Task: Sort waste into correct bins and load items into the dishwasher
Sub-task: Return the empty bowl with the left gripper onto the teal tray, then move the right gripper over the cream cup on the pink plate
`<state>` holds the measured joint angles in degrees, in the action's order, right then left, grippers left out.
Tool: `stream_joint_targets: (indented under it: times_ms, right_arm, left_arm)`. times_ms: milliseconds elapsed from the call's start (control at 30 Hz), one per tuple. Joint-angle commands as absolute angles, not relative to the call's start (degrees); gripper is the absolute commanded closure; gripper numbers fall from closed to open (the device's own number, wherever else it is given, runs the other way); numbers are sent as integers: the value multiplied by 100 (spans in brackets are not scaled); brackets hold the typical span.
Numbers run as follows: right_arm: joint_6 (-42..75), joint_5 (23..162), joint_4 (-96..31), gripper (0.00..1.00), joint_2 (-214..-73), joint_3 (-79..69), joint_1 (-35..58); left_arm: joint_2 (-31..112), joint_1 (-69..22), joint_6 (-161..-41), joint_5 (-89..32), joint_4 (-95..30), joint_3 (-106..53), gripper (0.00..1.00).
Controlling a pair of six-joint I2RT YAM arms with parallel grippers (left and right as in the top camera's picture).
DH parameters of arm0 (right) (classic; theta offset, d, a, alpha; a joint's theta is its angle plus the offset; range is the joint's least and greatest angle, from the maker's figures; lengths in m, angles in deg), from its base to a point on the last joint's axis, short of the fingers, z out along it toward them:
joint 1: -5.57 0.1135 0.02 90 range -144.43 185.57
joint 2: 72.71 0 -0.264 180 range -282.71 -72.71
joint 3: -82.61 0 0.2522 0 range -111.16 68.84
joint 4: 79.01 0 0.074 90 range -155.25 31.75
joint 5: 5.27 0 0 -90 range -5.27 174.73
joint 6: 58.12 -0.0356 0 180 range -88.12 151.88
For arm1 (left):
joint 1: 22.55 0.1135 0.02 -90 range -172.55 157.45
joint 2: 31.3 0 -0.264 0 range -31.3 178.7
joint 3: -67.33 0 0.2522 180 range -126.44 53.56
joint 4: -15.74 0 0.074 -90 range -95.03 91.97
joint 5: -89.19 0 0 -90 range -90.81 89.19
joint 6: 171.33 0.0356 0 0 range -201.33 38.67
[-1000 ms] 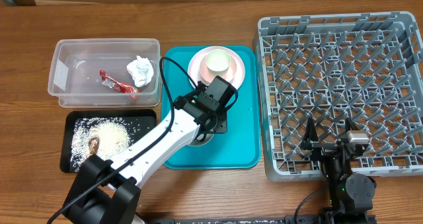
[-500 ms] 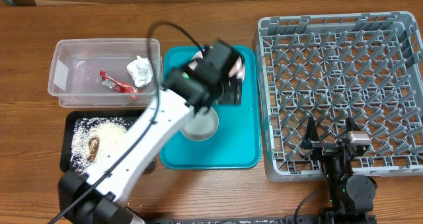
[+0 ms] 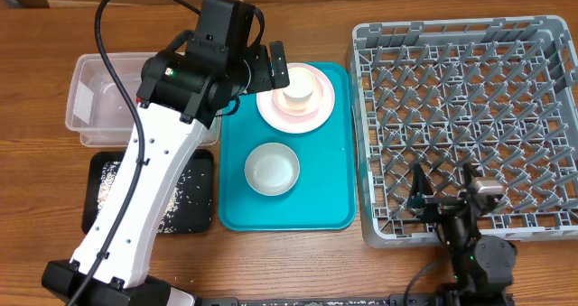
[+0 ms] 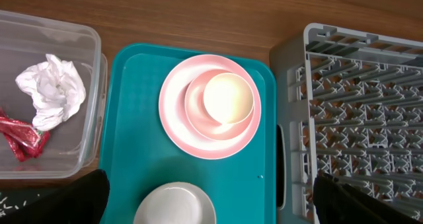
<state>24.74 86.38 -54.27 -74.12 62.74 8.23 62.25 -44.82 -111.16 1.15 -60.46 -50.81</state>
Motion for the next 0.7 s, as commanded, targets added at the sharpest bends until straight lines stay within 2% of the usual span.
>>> stream_joint_targets:
  times_ms: [0,267,500,667]
  right_arm:
    - [2286,8745,-5296,0,-7628,5213,807]
    - [2284,8917,-3735,0,-9628,2444,807]
    - [2284,10050,-1268,0,-12011,-240,807]
    - [2284,11726,-1104,0,-13117,-1003,807]
  left_arm:
    - [6278,-4468,-11046,106,-6061,-5160,0]
    - [6282,-4468,-11046,106,-6061,-5160,0]
    - [6282,-4468,-11046,106,-6061,-5160,0]
    - [6282,-4468,-11046,106,-6061,-5160,0]
